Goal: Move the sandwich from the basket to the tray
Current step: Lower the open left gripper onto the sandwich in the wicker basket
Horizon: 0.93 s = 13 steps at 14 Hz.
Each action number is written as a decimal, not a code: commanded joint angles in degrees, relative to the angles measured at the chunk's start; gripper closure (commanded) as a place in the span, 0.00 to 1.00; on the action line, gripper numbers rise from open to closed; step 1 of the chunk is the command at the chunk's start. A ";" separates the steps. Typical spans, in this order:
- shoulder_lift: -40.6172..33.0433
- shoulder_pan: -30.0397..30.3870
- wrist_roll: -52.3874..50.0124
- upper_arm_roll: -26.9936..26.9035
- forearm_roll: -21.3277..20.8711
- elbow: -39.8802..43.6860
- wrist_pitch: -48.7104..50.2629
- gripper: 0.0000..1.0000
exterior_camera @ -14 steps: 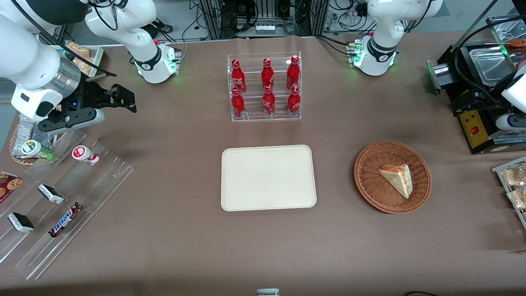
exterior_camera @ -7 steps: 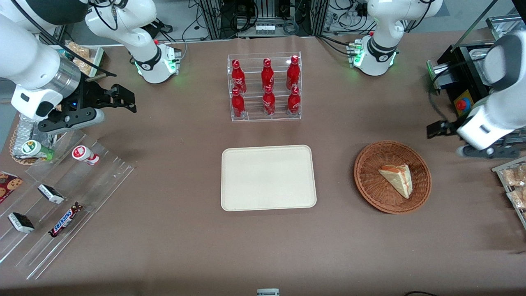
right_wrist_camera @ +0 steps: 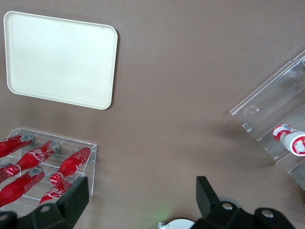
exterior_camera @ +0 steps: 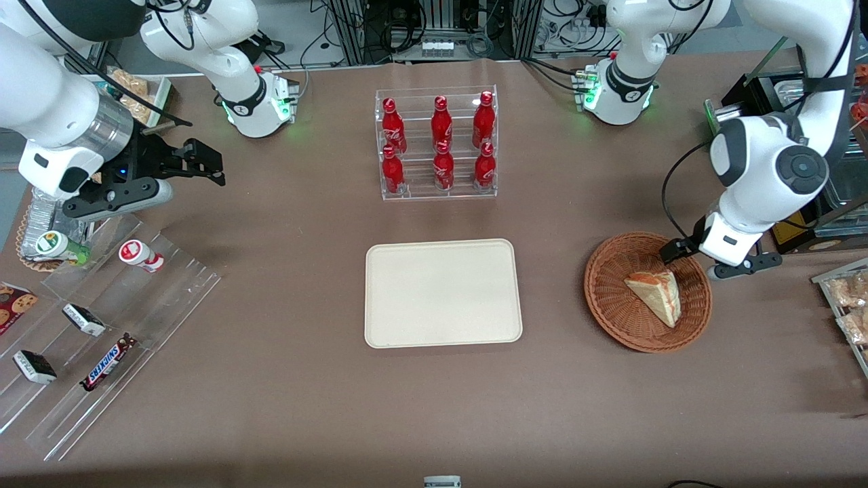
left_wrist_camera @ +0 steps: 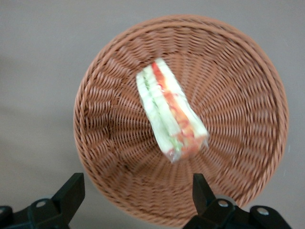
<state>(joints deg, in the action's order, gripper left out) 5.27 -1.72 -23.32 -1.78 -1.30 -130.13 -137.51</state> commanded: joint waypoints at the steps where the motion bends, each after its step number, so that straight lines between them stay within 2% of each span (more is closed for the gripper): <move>1: 3.77 -0.74 -19.68 0.46 -0.63 2.32 -3.45 0.00; 3: 6.76 -1.18 -27.88 0.55 -0.20 4.08 -6.09 0.00; 6: 10.36 -1.18 -30.56 0.64 0.07 6.63 -6.63 0.00; 7: 11.42 -1.79 -30.56 0.73 0.07 6.99 -6.71 0.09; 8: 11.95 -2.15 -30.56 0.64 0.33 6.99 -6.63 0.30; 10: 11.78 -2.06 -30.38 0.73 0.33 6.20 -6.10 0.85; 11: 11.52 -2.15 -29.86 0.64 0.33 6.46 -5.75 0.92; 13: 10.91 -2.24 -29.68 0.73 0.16 8.38 -2.61 0.94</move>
<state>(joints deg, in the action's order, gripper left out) 16.97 -3.50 -52.64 -0.99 -1.24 -123.95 -143.39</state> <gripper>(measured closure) 0.590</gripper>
